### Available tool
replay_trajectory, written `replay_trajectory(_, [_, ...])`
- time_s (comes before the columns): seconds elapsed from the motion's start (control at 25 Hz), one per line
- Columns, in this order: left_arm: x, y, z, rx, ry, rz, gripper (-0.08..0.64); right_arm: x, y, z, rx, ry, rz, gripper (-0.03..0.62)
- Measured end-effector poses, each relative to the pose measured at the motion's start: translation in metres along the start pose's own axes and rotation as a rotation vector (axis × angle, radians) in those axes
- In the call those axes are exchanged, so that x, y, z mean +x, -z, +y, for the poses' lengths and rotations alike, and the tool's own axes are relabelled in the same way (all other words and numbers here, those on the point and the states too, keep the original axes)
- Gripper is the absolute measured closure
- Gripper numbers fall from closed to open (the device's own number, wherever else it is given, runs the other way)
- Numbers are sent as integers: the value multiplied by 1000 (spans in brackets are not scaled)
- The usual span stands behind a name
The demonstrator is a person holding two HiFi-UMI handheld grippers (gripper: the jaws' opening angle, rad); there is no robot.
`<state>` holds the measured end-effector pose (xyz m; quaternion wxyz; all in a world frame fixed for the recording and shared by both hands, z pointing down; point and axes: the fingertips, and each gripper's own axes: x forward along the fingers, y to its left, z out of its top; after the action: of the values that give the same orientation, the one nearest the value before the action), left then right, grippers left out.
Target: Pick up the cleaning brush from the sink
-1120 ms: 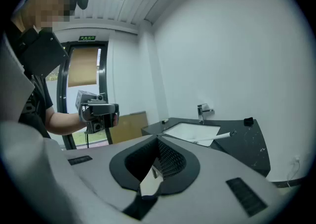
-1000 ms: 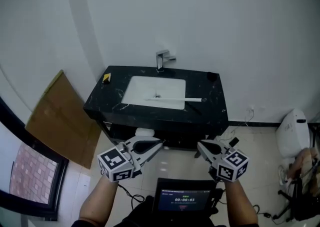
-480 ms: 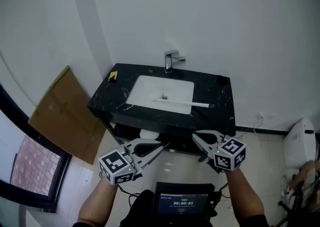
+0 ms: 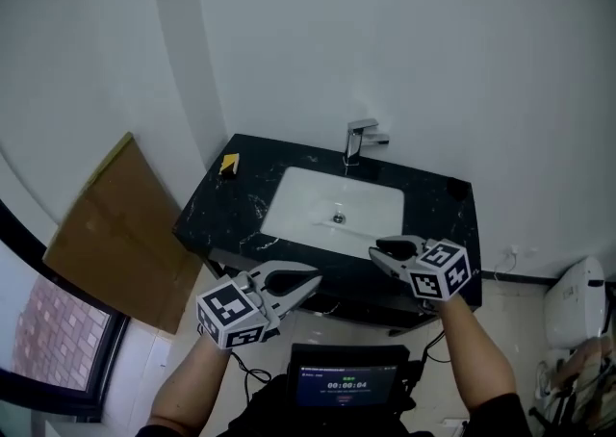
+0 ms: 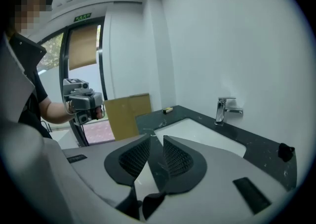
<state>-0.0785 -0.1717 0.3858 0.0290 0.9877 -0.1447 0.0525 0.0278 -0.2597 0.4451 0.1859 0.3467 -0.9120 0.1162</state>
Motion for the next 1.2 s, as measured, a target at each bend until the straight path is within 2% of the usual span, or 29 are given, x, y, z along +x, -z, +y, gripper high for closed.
replay_trajectory(0.2, [-2, -3, 76, -23, 11, -5, 552, 63, -14, -65, 27, 37, 91, 515])
replay_trajectory(0.24, [-1, -3, 88, -28, 9, -6, 552, 75, -11, -75, 40, 27, 127, 399])
replay_trajectory(0.28, [1, -3, 99, -35, 5, -8, 552, 87, -6, -84, 48, 18, 166, 311])
replay_trajectory(0.56, [43, 5, 155, -65, -6, 0, 552, 150, 48, -159, 29, -18, 396, 308])
replay_trajectory(0.72, [69, -2, 176, -75, -30, 3, 552, 169, 91, -187, 49, -78, 528, 308])
replay_trajectory(0.92, [97, -4, 205, -77, -91, 17, 551, 182, 137, -221, 35, -87, 701, 308])
replay_trajectory(1.08, [107, -3, 217, -87, -97, 20, 552, 192, 156, -236, 108, -71, 762, 308])
replay_trajectory(1.16, [110, -4, 222, -90, -90, 23, 551, 192, 168, -242, 111, -62, 803, 315])
replay_trajectory(1.2, [111, -6, 225, -92, -91, 23, 551, 191, 172, -244, 105, -61, 824, 362])
